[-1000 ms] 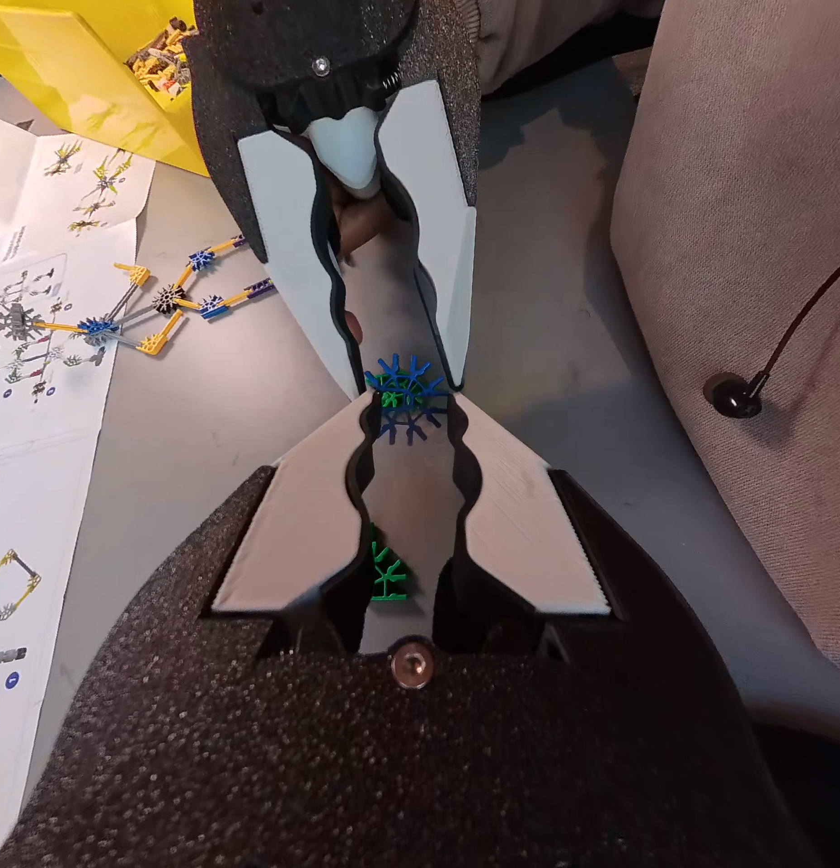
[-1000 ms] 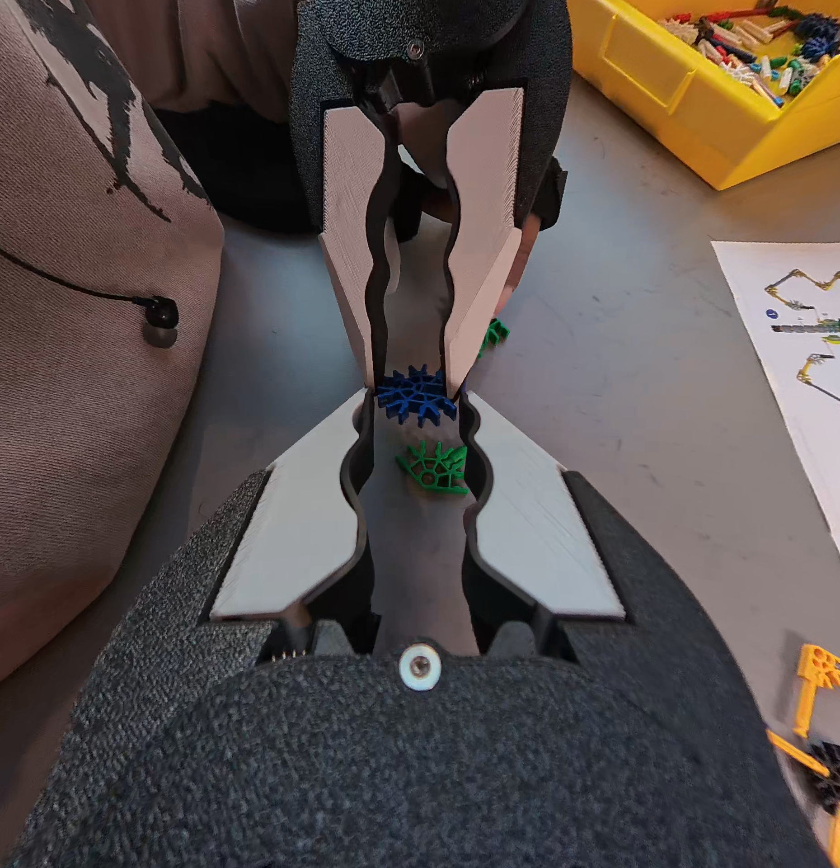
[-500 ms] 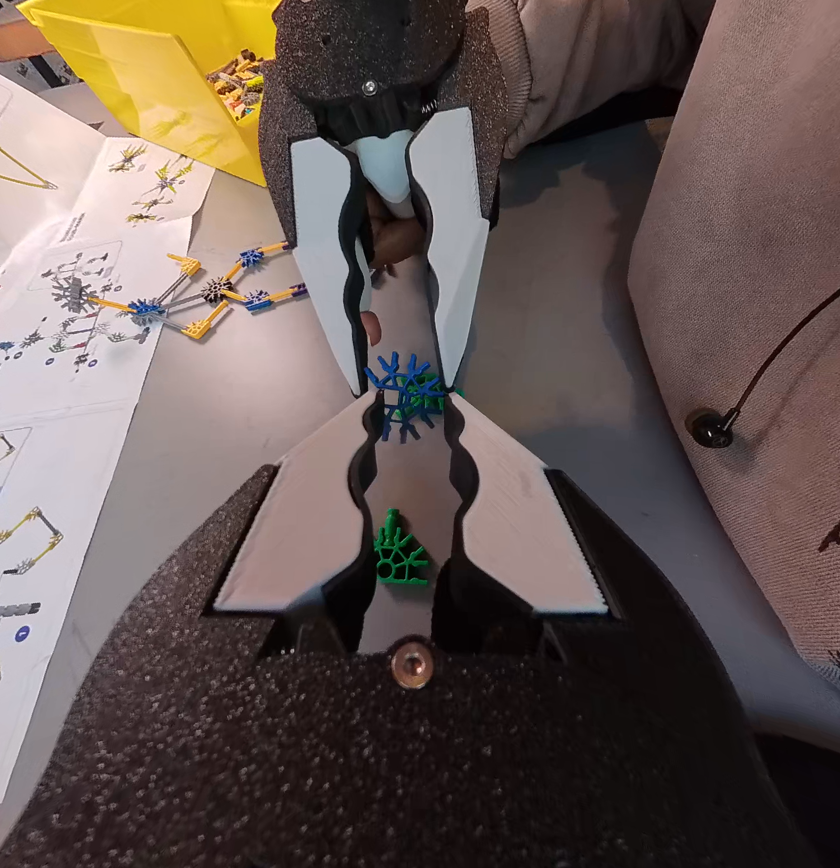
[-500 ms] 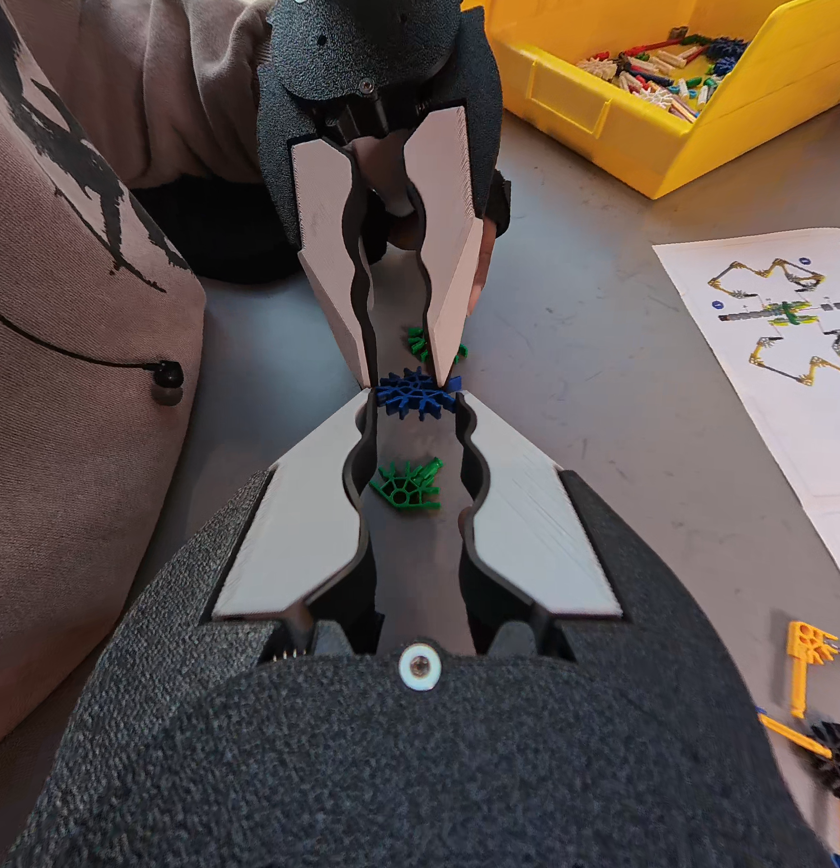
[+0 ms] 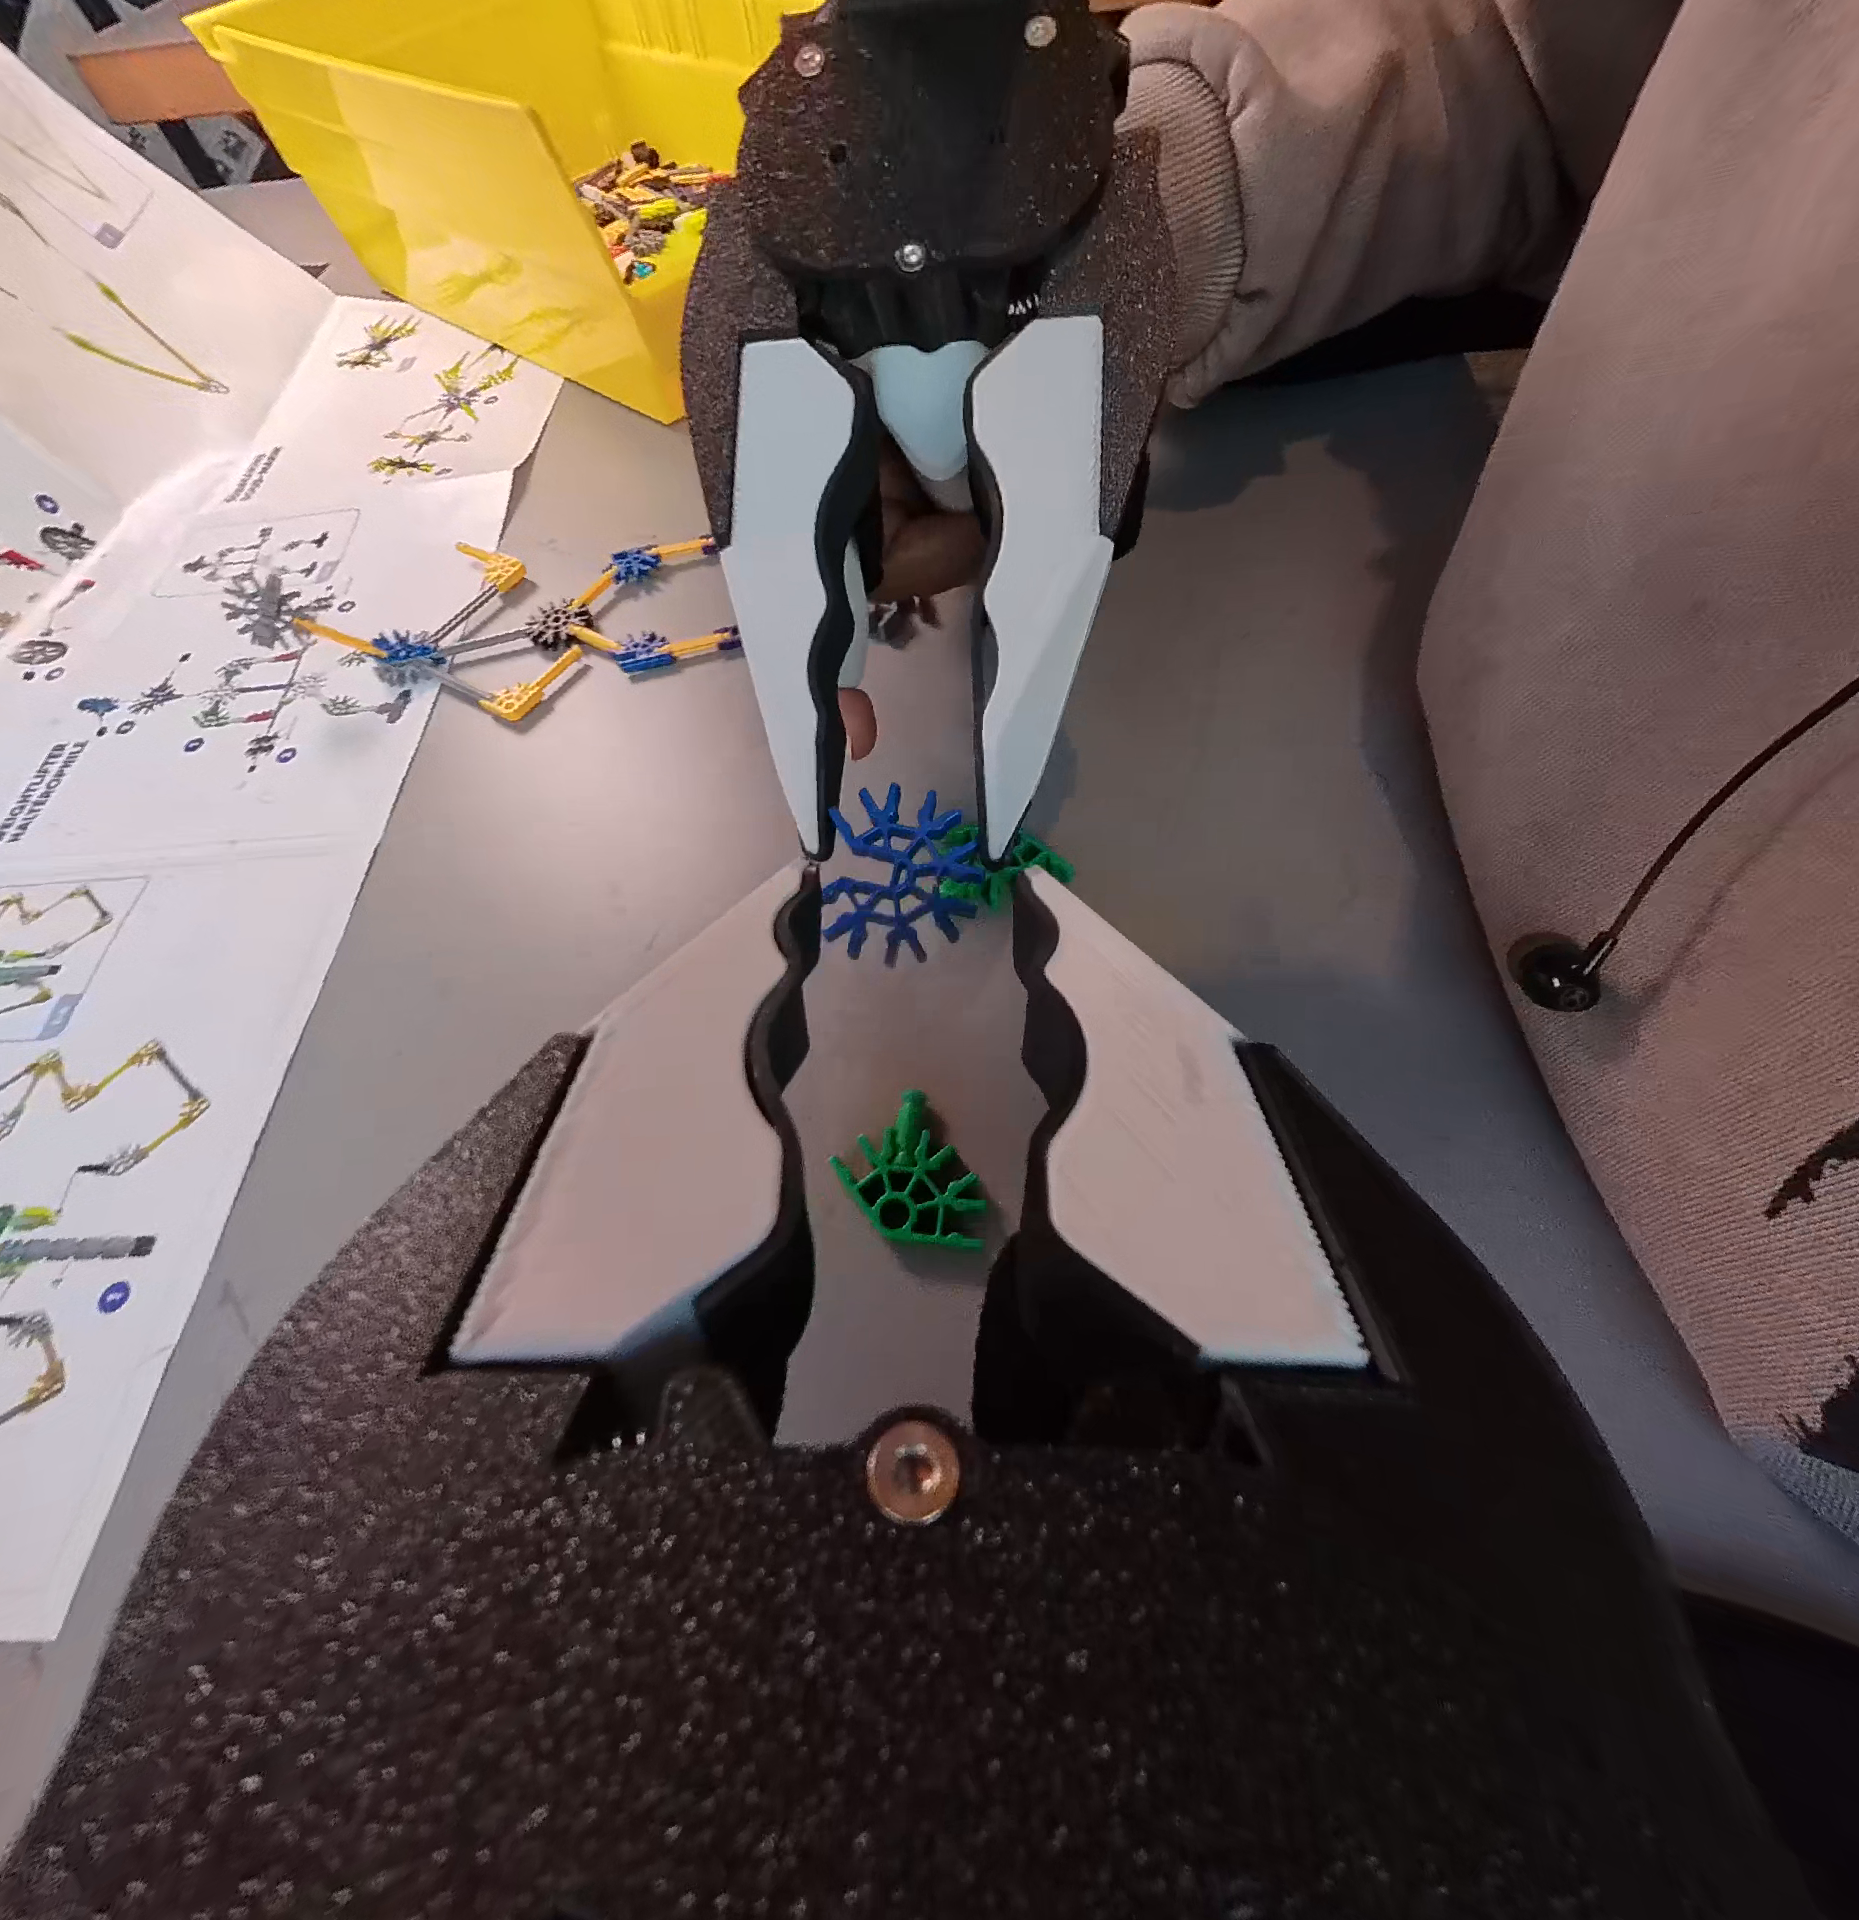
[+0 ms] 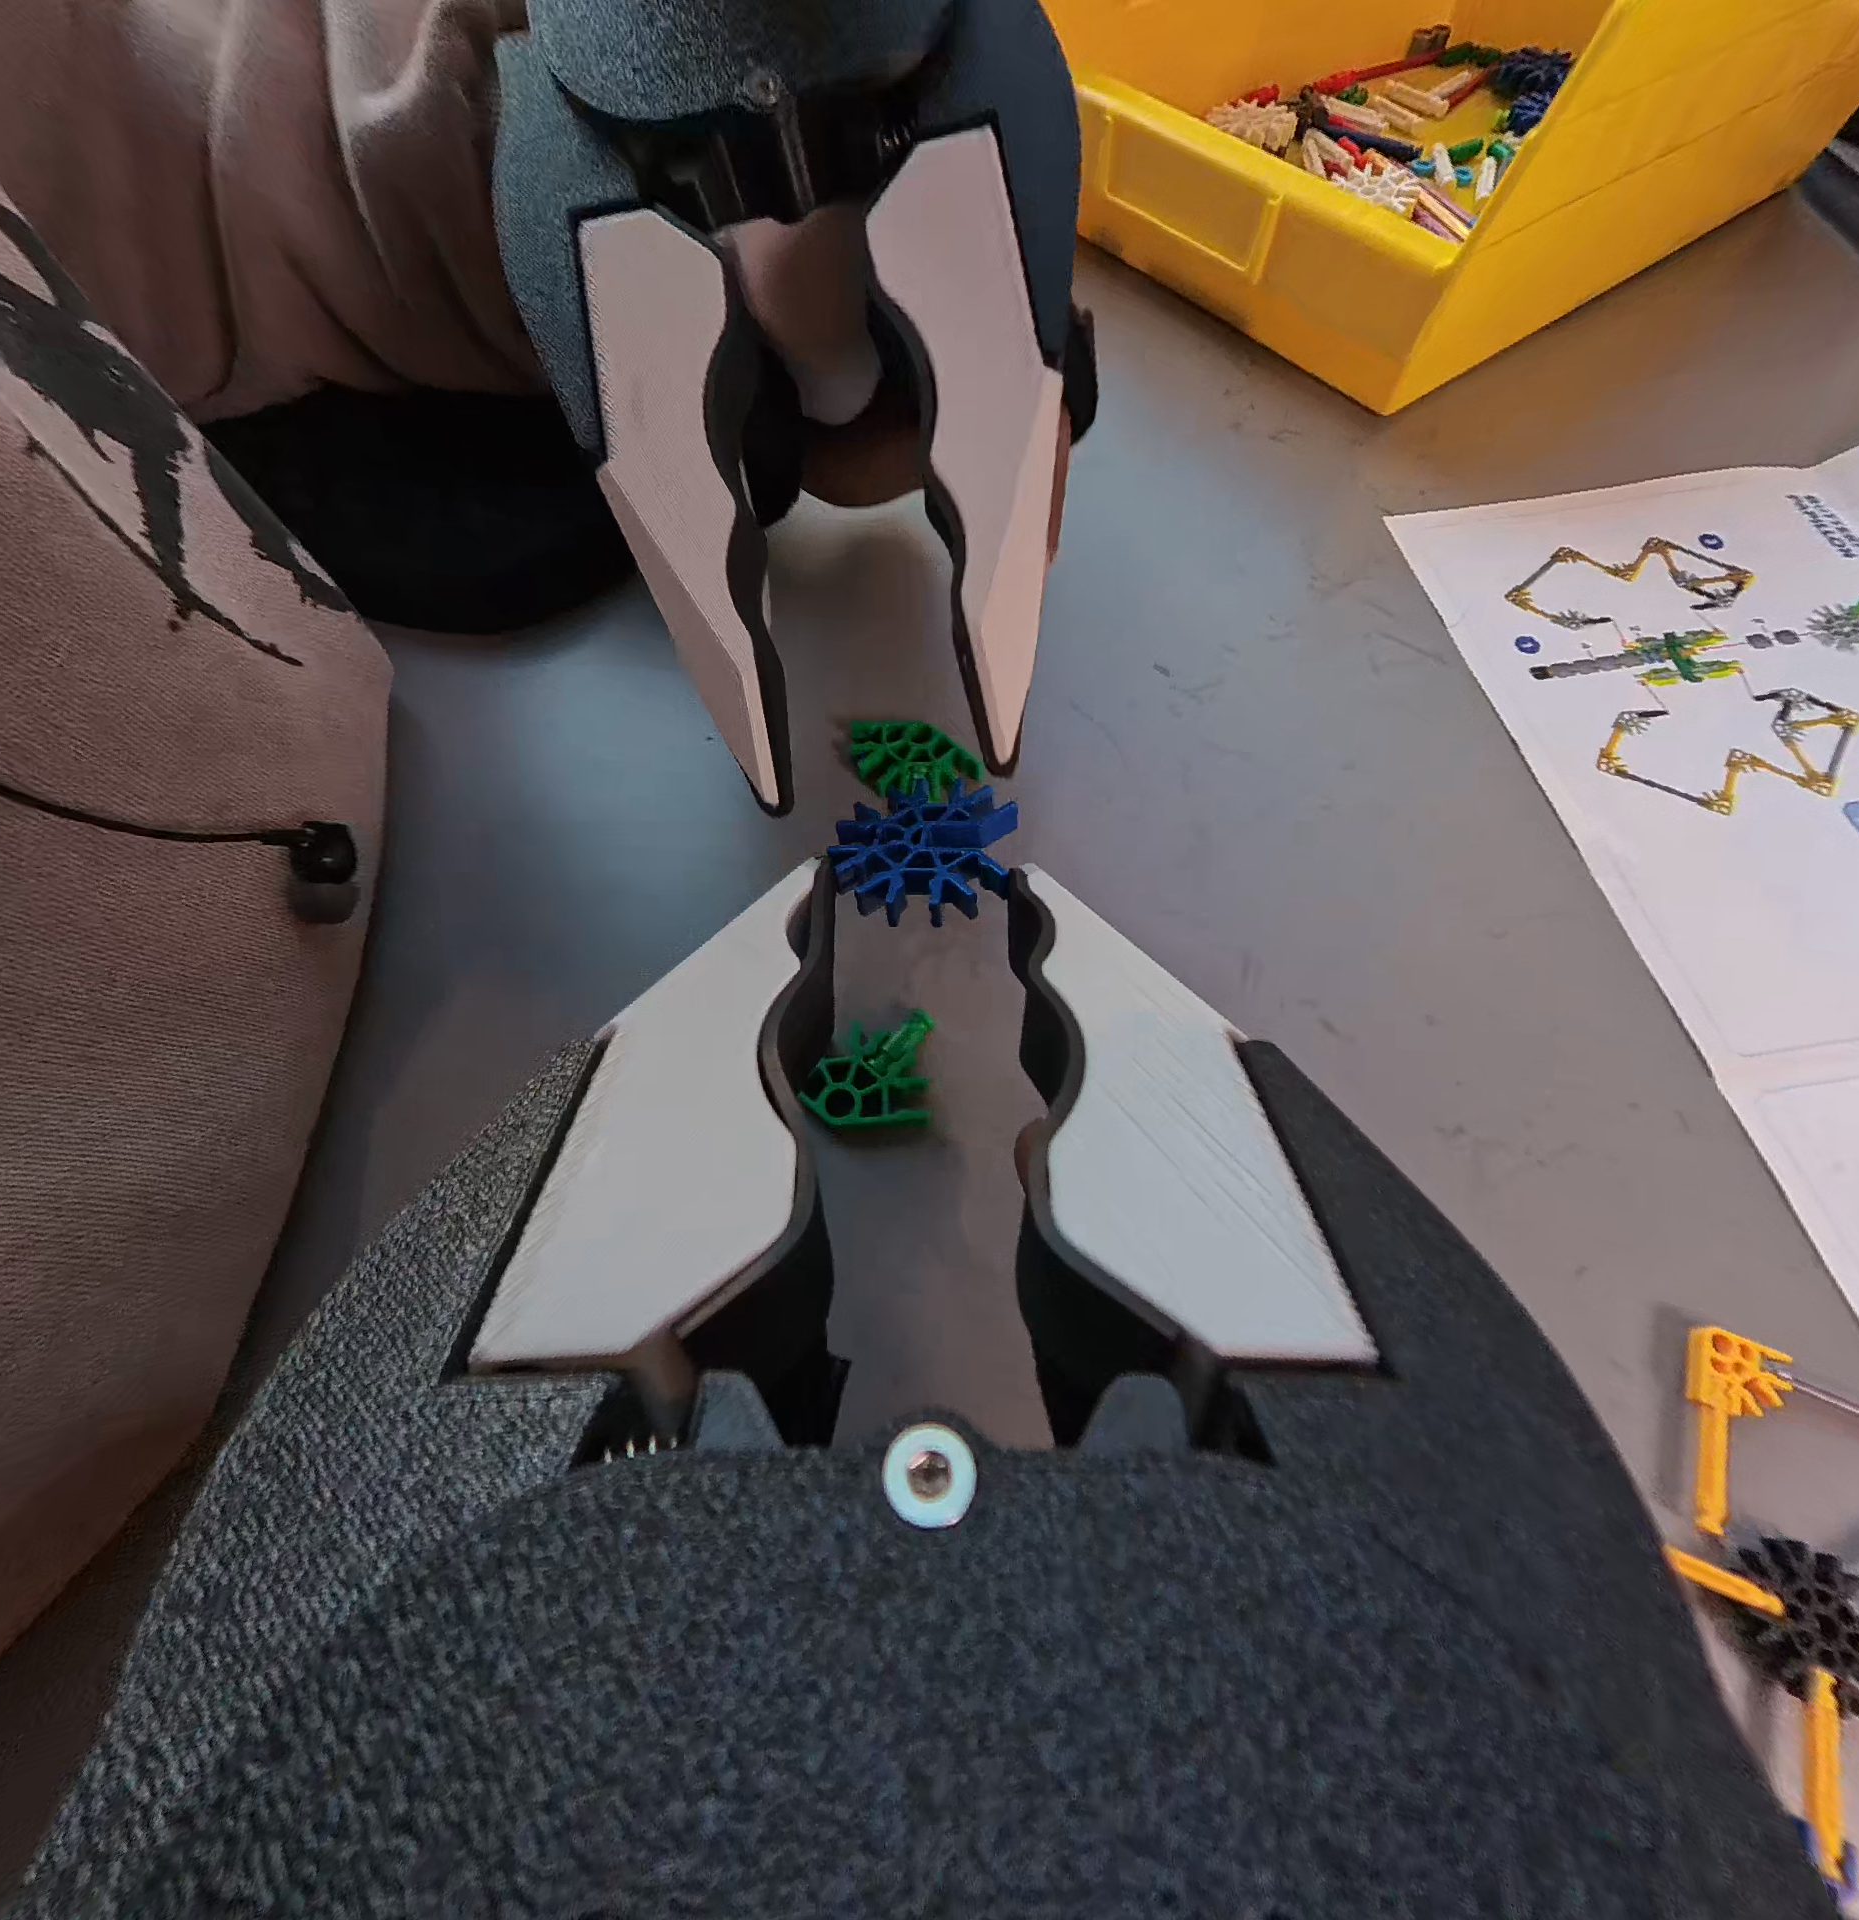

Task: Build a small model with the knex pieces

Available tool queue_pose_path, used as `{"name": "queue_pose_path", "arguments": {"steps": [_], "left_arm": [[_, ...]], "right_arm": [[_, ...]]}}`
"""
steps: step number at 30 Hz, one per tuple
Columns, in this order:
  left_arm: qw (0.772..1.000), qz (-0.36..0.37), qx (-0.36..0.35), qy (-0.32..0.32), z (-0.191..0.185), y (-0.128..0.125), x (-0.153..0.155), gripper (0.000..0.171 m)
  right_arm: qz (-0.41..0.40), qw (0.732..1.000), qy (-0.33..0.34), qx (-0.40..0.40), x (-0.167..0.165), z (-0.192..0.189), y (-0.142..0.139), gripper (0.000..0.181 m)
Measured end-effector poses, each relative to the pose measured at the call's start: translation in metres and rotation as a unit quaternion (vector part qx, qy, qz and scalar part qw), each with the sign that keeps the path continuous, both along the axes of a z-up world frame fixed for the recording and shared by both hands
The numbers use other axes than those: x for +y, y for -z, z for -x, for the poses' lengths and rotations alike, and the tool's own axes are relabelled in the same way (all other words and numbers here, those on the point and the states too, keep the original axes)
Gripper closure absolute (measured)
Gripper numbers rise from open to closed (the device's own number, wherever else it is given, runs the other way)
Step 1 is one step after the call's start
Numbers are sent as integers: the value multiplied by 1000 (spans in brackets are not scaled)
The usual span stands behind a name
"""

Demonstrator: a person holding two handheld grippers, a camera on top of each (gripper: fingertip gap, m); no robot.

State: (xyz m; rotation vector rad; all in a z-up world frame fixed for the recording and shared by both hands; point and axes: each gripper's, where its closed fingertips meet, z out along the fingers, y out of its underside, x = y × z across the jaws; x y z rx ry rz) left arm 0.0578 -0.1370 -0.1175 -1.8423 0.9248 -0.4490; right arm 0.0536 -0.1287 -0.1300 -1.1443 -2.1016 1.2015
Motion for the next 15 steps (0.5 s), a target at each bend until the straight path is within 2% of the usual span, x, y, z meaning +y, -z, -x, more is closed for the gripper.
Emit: {"name": "queue_pose_path", "arguments": {"steps": [3, 7, 9, 11, 15], "left_arm": [[999, 5, -9, -41, 19, -2, 6, 135], [990, 13, -28, -141, 53, -4, 25, 135], [981, 12, -36, -190, 71, -10, 34, 135], [972, 3, -44, -231, 90, -24, 40, 136], [957, -18, -24, -290, 141, -76, 54, 147]], "right_arm": [[-21, 999, 29, -8, 13, 9, 6, 149], [-73, 994, 78, -30, 31, 25, 18, 149], [-116, 989, 74, -59, 35, 24, 33, 149], [-125, 988, 71, -61, 34, 24, 35, 149], [-107, 989, 79, -58, 40, 19, 25, 142]]}}
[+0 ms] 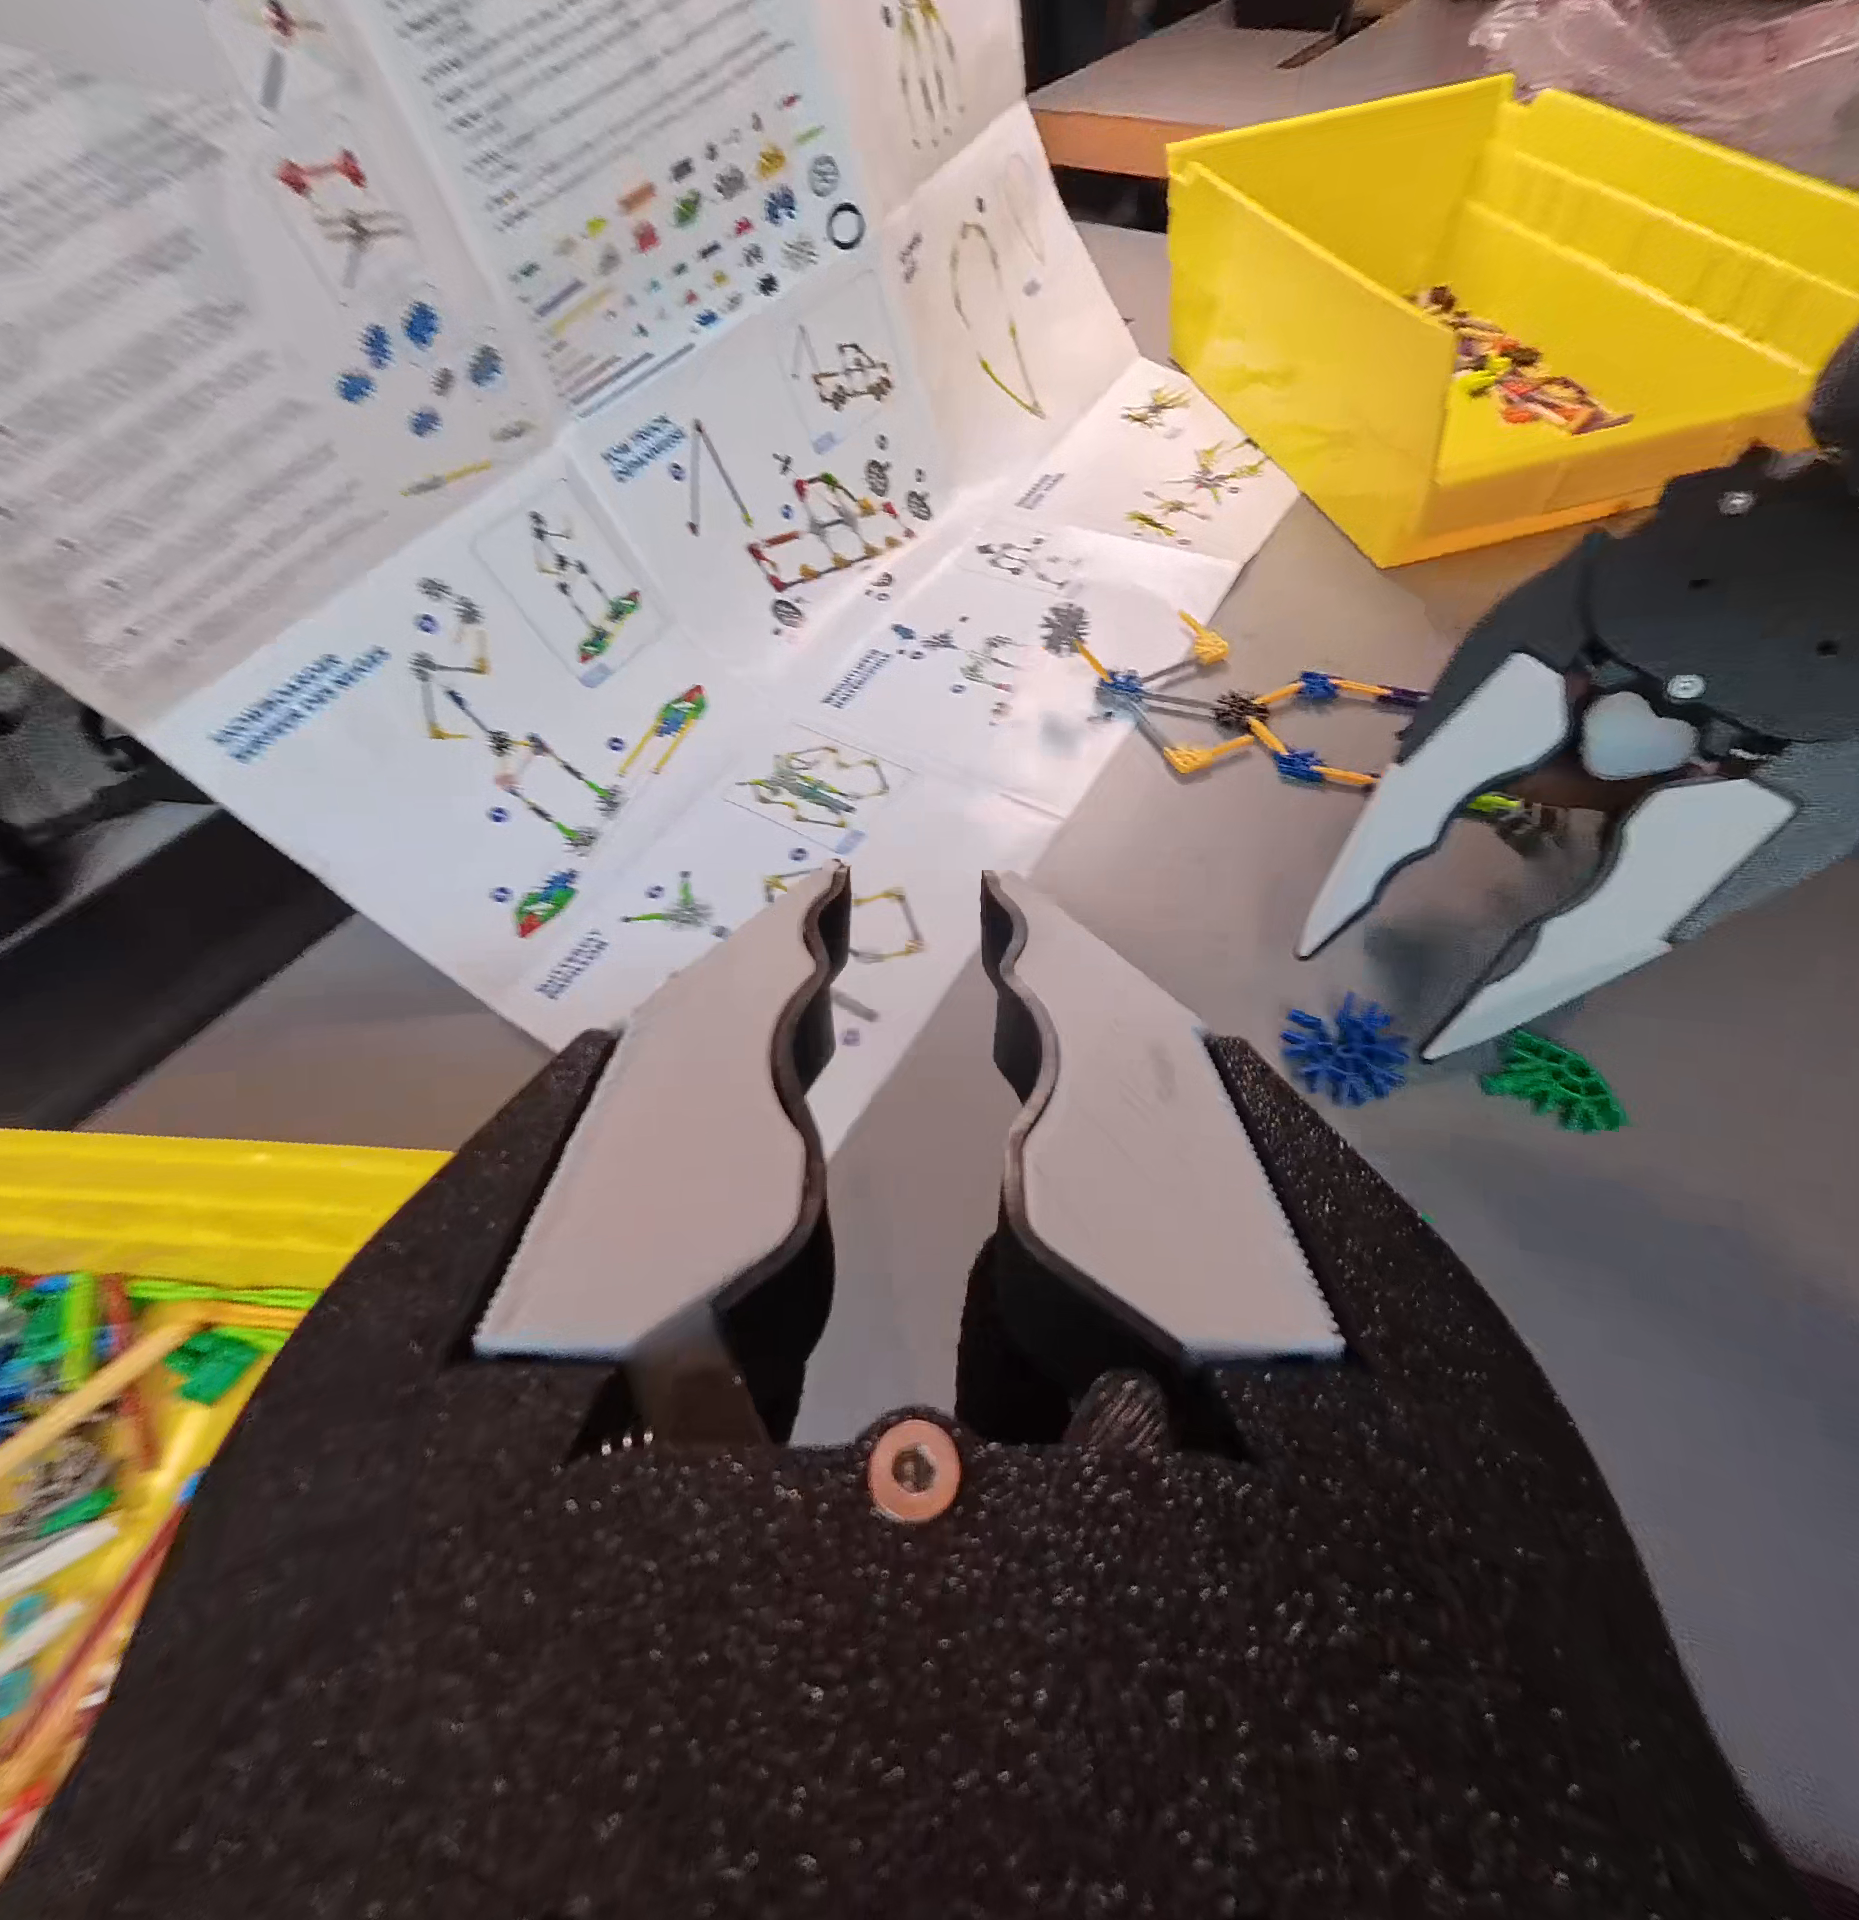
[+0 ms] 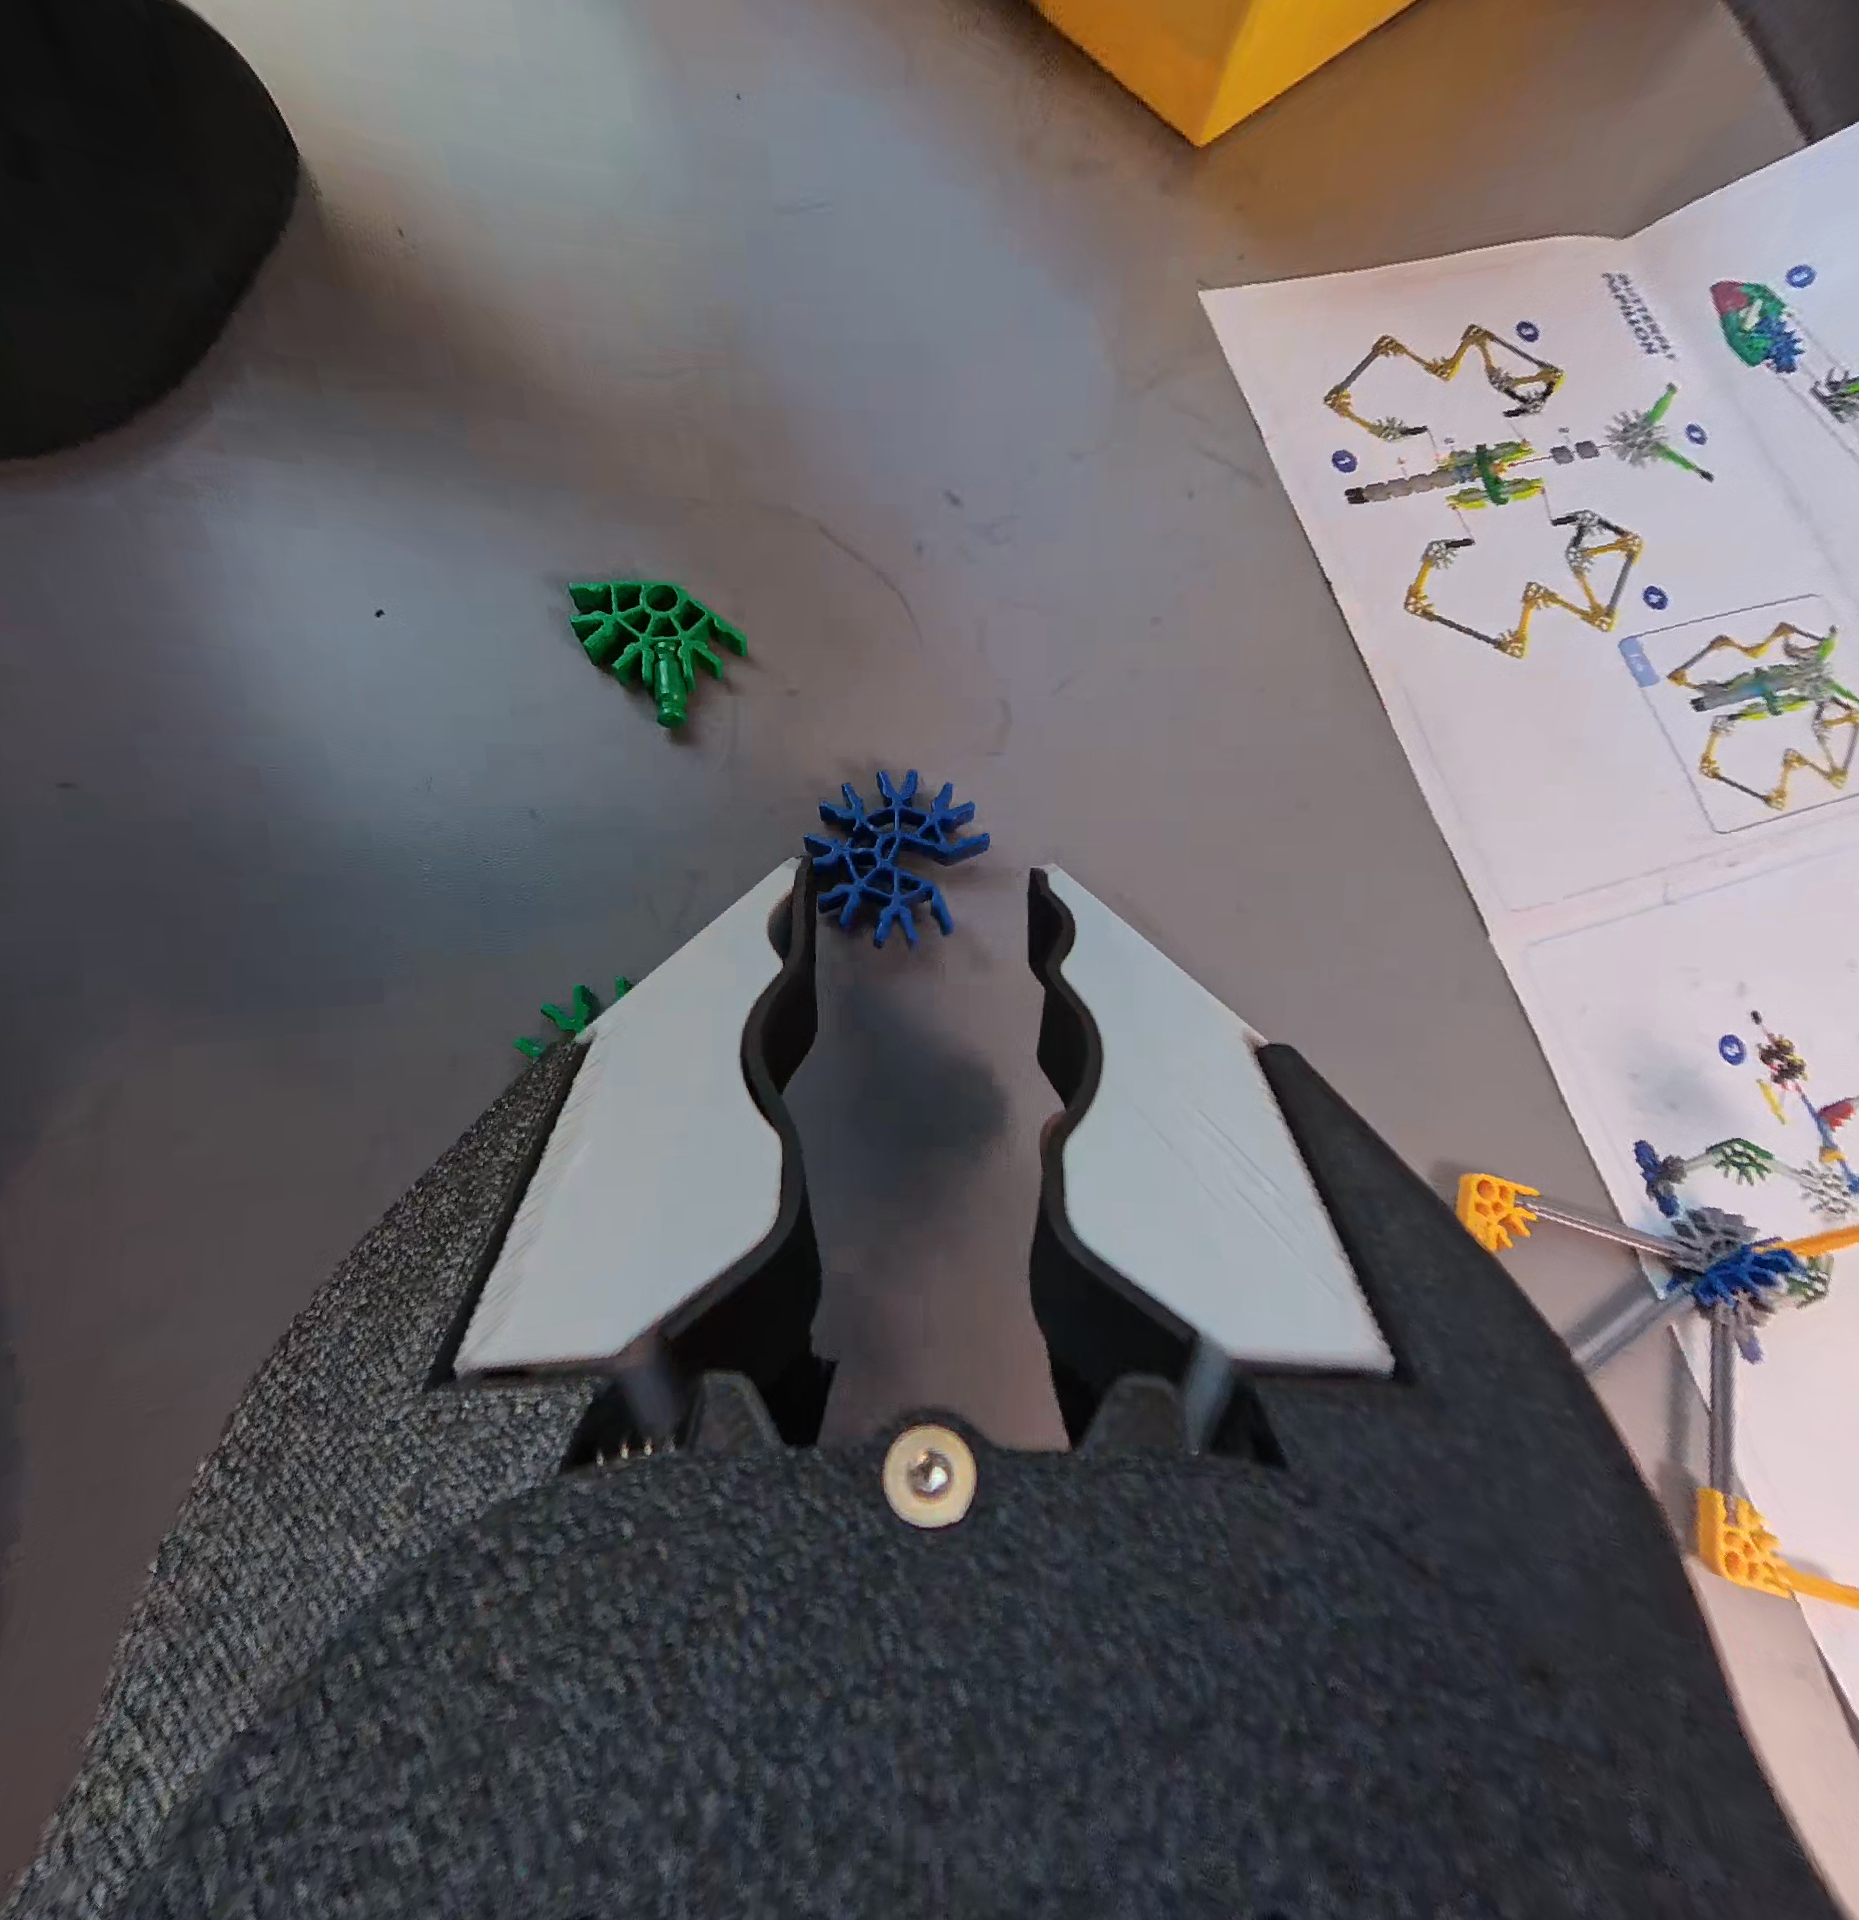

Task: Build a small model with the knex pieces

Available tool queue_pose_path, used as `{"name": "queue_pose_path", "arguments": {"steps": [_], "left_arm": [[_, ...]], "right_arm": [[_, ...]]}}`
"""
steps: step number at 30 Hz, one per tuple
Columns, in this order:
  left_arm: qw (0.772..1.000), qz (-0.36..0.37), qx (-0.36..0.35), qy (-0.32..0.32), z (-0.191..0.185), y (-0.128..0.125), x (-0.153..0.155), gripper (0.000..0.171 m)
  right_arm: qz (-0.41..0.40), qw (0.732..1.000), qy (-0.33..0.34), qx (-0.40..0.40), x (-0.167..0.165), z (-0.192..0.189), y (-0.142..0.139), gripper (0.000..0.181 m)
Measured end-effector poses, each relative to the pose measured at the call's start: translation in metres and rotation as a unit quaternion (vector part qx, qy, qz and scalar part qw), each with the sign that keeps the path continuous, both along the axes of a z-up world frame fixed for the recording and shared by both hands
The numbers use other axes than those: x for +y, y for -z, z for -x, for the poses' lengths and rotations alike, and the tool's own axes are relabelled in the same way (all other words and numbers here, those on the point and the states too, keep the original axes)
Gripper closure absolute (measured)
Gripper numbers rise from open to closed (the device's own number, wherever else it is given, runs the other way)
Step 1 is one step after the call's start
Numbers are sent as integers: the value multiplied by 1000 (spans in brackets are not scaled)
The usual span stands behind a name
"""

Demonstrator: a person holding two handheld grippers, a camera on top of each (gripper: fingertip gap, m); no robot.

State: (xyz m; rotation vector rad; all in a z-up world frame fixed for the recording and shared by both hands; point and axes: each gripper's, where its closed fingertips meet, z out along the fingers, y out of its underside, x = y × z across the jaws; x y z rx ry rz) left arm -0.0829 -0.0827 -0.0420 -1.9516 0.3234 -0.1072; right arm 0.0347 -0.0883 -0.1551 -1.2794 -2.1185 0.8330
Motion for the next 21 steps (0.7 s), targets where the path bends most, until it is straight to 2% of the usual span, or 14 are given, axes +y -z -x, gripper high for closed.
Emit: {"name": "queue_pose_path", "arguments": {"steps": [3, 5, 7, 9, 12, 17, 21], "left_arm": [[998, 56, 33, -8, 38, -27, 21, 150], [991, 126, 52, 15, 58, -23, 42, 151], [980, 182, 80, 20, 83, -7, 68, 154], [966, 239, 82, 61, 91, 16, 89, 162], [942, 300, 123, 90, 107, 49, 114, 170], [916, 356, 156, 99, 125, 90, 143, 171], [909, 371, 157, 106, 129, 105, 152, 171]], "right_arm": [[50, 998, 11, 37, 5, -5, -20, 141], [74, 995, 13, 67, 8, -11, -35, 142], [94, 991, 13, 94, 12, -17, -50, 143], [104, 987, 19, 122, 22, -24, -66, 145], [115, 980, 50, 154, 46, -35, -84, 146], [146, 970, 90, 173, 80, -50, -83, 149], [159, 967, 95, 174, 88, -50, -75, 150]]}}
